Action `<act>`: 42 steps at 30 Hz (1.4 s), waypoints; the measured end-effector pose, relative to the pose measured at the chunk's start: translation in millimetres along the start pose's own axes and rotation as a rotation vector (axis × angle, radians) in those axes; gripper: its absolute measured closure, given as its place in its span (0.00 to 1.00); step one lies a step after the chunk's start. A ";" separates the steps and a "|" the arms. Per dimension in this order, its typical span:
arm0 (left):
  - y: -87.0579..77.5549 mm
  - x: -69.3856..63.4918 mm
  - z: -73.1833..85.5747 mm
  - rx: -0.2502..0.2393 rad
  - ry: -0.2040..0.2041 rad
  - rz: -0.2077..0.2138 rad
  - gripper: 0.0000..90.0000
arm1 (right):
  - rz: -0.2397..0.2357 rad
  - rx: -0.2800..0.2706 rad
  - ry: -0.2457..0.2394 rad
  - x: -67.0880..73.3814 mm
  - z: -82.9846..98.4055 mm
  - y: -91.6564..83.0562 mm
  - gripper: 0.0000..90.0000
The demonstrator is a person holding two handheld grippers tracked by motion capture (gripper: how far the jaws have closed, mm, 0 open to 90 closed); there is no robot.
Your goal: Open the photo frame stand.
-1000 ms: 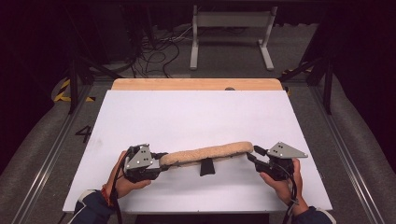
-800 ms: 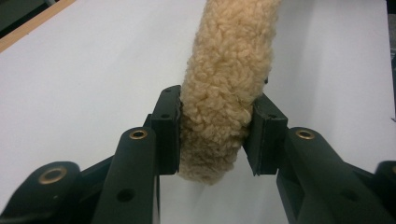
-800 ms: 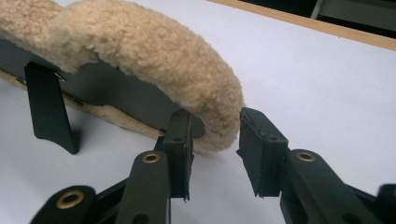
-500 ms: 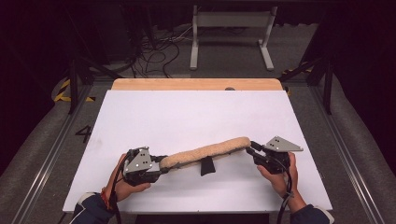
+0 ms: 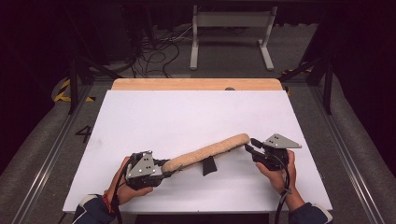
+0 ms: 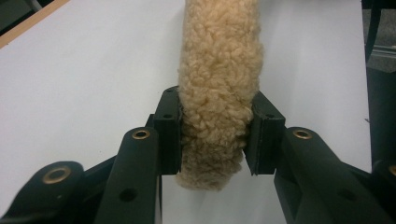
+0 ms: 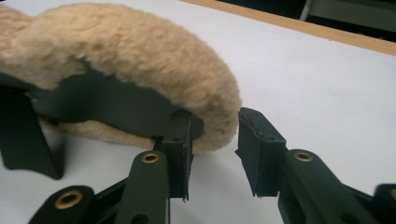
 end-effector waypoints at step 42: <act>4.0 -24.5 -1.9 -0.039 -0.031 0.045 0.69 | -0.063 0.133 -0.017 115.0 16.6 73.0 0.49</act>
Point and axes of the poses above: each handheld gripper's, and its own axes: y roughly forward along the jaws, z roughly out of its underside, x roughly to its left, the point moved 2 cm from there along y, roughly forward along the jaws, and after that the axes turned 10 degrees about -z, right-handed, at the moved point
